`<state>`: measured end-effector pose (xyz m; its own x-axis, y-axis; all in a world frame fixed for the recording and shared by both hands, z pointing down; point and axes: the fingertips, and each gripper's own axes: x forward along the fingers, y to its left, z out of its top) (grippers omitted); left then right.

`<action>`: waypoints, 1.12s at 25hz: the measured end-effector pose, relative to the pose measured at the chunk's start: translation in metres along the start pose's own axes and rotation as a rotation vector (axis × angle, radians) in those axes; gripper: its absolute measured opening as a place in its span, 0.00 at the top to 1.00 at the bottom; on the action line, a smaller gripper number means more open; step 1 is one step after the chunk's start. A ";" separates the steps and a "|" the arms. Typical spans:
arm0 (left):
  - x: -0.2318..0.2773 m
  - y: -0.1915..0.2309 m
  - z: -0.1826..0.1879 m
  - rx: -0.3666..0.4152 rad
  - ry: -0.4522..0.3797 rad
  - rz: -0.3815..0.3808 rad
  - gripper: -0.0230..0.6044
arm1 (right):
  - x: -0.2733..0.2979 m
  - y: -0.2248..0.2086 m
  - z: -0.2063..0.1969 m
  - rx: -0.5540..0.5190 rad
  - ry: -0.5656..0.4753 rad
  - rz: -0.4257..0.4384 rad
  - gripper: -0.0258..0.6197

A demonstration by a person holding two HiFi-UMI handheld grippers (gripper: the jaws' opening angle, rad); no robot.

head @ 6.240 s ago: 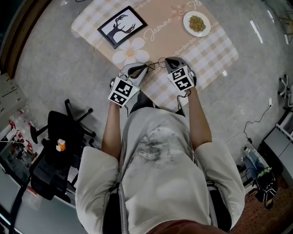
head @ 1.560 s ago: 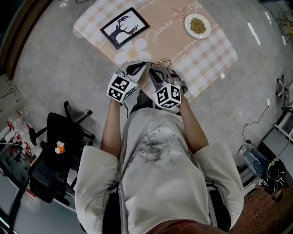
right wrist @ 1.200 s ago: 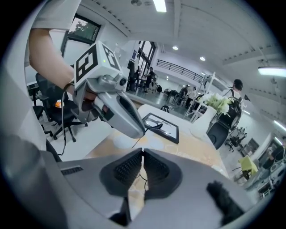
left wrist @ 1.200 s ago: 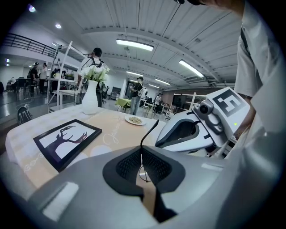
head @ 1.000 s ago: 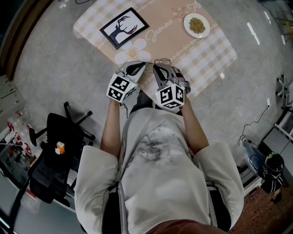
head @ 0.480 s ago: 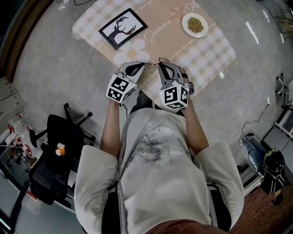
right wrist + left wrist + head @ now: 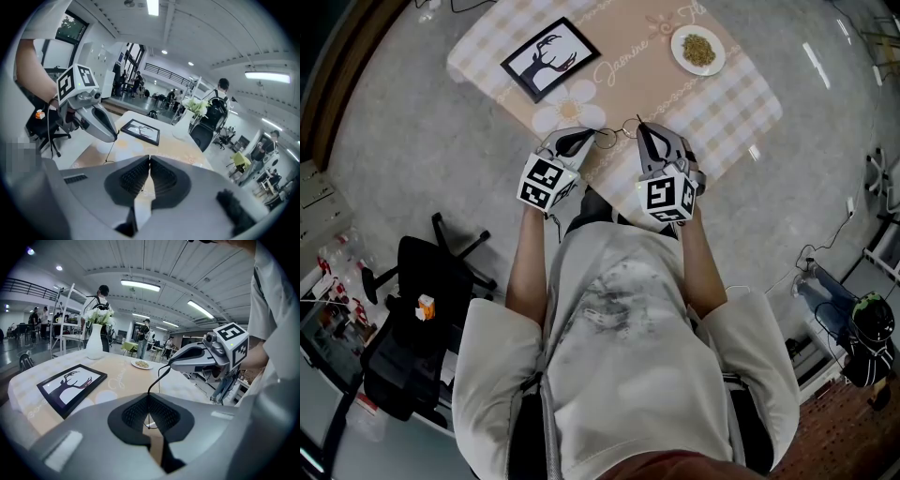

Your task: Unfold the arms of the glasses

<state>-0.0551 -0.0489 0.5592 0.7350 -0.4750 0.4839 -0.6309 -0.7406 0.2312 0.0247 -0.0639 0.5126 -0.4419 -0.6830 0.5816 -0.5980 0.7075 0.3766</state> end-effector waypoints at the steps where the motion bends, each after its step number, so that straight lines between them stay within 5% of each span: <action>1: 0.000 0.000 0.000 0.000 0.001 0.000 0.94 | -0.001 -0.002 -0.001 0.004 0.002 -0.005 0.93; 28: -0.002 0.001 0.002 -0.004 -0.011 0.007 0.94 | -0.009 -0.028 -0.022 0.081 0.032 -0.079 0.92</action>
<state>-0.0569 -0.0499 0.5566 0.7331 -0.4857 0.4761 -0.6373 -0.7351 0.2314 0.0598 -0.0735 0.5128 -0.3705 -0.7293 0.5751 -0.6830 0.6336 0.3634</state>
